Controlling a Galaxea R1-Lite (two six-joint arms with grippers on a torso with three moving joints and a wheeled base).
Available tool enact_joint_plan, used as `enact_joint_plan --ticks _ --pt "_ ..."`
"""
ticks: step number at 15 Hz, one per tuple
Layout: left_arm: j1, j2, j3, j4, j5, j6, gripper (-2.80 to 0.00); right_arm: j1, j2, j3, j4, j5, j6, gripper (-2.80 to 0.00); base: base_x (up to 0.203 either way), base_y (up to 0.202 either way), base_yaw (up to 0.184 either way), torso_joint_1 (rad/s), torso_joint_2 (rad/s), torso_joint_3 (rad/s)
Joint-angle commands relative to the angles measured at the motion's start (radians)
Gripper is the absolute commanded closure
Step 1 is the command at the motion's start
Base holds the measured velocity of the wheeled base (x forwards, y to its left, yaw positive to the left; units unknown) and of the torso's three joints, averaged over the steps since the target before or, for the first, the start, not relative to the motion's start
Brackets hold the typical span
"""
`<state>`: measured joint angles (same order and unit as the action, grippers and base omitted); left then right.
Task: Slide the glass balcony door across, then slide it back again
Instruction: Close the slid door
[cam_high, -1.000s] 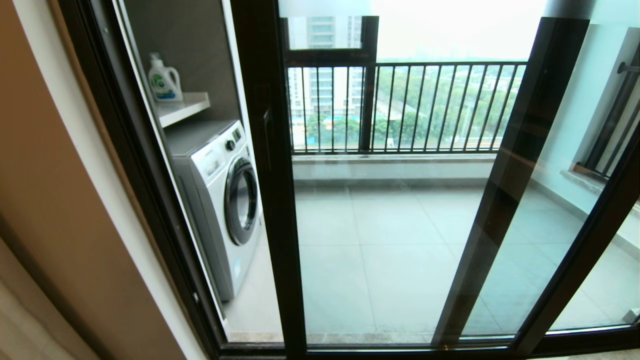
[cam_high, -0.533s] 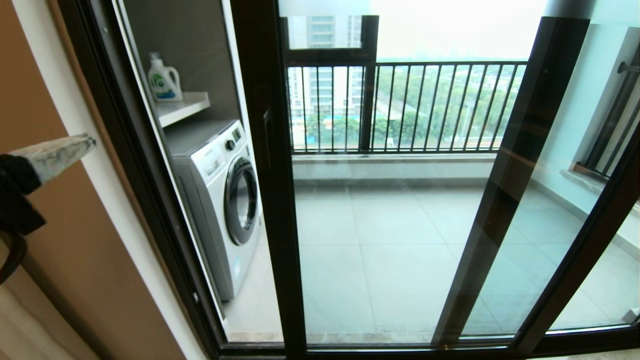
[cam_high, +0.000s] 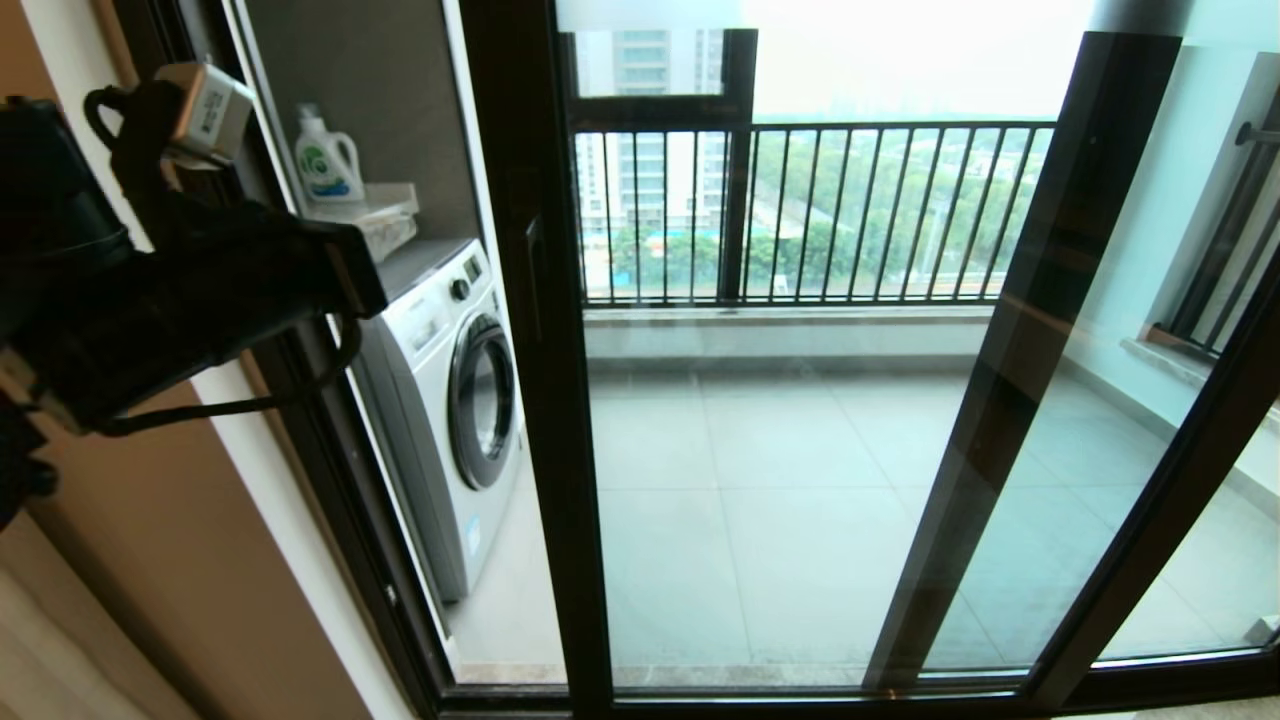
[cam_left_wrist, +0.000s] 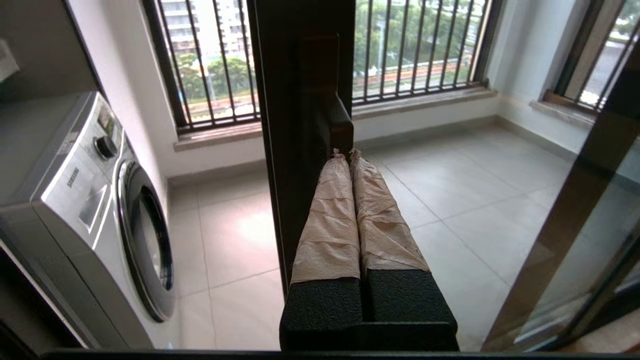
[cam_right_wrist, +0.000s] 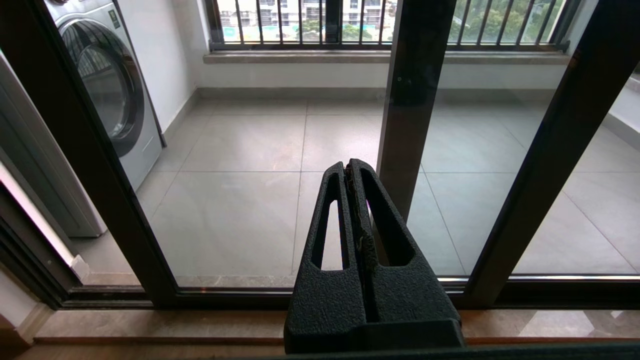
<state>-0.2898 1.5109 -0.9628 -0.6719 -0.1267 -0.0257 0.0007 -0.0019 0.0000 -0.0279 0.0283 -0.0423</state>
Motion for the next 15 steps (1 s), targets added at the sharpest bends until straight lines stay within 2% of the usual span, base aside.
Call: enact_joint_plan --ticks 1,3,4,8,11,13,15 --pt "-0.101 0.154 -0.087 -0.032 0.143 -0.001 0.0 0.0 0.0 0.012 -0.001 0.001 -0.001 0.0 0.0 0.0 0.0 0.0 0.0 0.0" --pt "-0.18 0.227 -0.168 -0.042 0.276 -0.006 0.0 -0.001 0.0 0.012 -0.001 0.0 -0.001 0.0 0.0 0.0 0.0 0.0 0.0 0.0" --pt "-0.205 0.245 -0.19 -0.044 0.297 -0.008 0.0 0.001 0.0 0.012 -0.001 0.001 -0.001 0.0 0.0 0.0 0.0 0.0 0.0 0.0" --pt "-0.259 0.293 -0.191 -0.068 0.308 -0.012 0.0 -0.001 0.0 0.012 -0.001 0.001 -0.001 0.0 0.0 0.0 0.0 0.0 0.0 0.0" --pt "-0.265 0.346 -0.197 -0.106 0.312 -0.012 0.0 0.001 0.0 0.012 -0.001 0.001 -0.001 0.0 0.0 0.0 0.0 0.0 0.0 0.0" --pt "-0.264 0.4 -0.249 -0.111 0.32 -0.012 0.0 0.001 0.0 0.012 -0.001 0.001 -0.001 0.0 0.0 0.0 0.0 0.0 0.0 0.0" --pt "-0.258 0.454 -0.304 -0.114 0.384 -0.012 0.0 0.0 0.0 0.012 -0.001 0.001 -0.001 0.0 0.0 0.0 0.0 0.0 0.0 0.0"
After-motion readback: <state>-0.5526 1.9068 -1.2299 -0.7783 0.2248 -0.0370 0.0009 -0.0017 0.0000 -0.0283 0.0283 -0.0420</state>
